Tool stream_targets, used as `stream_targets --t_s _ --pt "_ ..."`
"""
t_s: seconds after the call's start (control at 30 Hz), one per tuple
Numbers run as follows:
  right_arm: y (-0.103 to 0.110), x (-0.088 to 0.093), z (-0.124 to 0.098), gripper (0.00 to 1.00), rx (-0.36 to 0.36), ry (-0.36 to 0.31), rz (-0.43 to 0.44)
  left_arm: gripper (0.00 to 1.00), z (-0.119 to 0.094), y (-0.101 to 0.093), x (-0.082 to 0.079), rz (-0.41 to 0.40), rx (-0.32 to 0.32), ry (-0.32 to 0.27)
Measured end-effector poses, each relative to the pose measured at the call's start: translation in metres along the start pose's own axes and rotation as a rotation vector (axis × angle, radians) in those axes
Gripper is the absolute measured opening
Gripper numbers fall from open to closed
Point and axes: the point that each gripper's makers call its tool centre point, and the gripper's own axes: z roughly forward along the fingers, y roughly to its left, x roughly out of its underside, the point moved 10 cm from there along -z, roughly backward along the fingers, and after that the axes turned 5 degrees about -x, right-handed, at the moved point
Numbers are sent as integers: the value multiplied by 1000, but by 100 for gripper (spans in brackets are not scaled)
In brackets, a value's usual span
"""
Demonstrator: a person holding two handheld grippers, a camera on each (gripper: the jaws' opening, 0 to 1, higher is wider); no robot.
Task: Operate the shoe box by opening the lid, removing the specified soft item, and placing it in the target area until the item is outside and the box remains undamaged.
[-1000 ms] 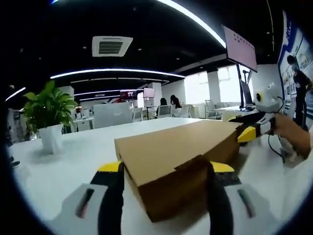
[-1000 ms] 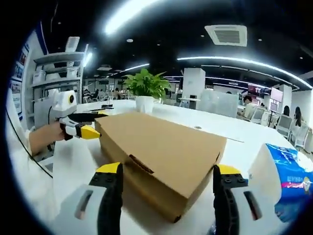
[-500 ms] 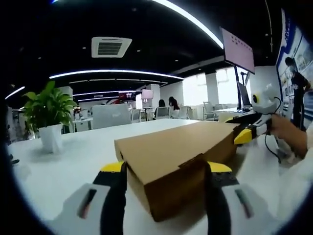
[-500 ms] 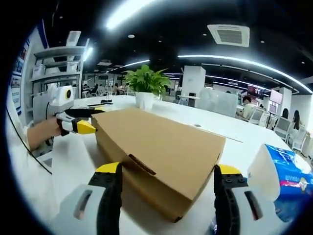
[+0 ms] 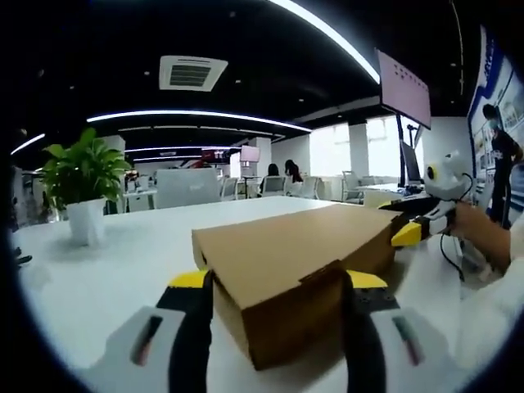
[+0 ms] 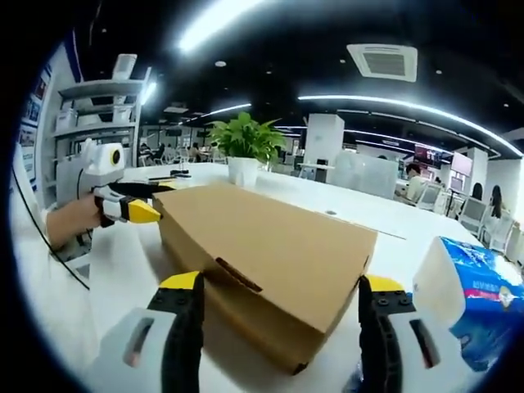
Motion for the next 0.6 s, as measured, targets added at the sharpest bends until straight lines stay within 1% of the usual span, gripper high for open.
stream_targets --t_s 0.13,0.33,0.43,0.57,0.6 --pt "0 1 -2 79 -3 -10 -2 65 -3 -3 3 -1 0 -22" --pt "3 1 -5 79 0 2 -7 65 -5 -7 3 4 1 -19" --pt "6 0 -8 79 4 26 -39 65 -9 -9 3 2 5 -21" --pt "7 0 -8 79 0 22 -34 65 -12 -10 4 2 2 -23" --pt "4 0 -7 79 -1 21 -32 65 -12 -10 4 3 2 -23"
